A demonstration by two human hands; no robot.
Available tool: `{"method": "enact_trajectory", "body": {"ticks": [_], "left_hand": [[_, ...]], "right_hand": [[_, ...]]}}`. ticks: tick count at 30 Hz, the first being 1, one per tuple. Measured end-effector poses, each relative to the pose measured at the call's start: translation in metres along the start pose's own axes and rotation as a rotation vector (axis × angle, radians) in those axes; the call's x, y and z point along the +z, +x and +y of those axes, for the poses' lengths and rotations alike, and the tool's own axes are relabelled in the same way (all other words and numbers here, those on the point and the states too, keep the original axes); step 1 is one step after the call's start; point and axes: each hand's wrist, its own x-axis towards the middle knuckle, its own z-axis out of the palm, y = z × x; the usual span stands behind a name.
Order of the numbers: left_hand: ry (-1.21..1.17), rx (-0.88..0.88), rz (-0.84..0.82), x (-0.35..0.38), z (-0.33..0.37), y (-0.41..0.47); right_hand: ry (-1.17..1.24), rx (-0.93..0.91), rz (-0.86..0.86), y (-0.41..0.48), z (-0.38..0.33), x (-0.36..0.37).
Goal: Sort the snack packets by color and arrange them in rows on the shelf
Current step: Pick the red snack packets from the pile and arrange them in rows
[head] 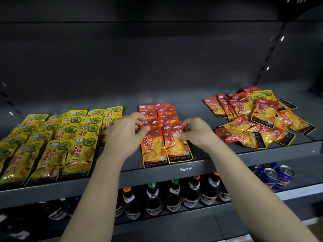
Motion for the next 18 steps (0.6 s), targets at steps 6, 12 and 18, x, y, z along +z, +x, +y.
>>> {"method": "enact_trajectory", "body": {"ticks": [6, 12, 18], "left_hand": [[0.008, 0.001, -0.003, 0.007, 0.006, 0.007], [0.008, 0.026, -0.006, 0.021, 0.026, 0.021], [-0.014, 0.083, -0.057, 0.055, 0.063, 0.039]], "right_hand": [[-0.103, -0.005, 0.044, 0.002, -0.003, -0.007], [-0.066, -0.094, 0.095, 0.001, 0.008, -0.020], [-0.012, -0.158, 0.269, 0.008, 0.029, -0.075]]}}
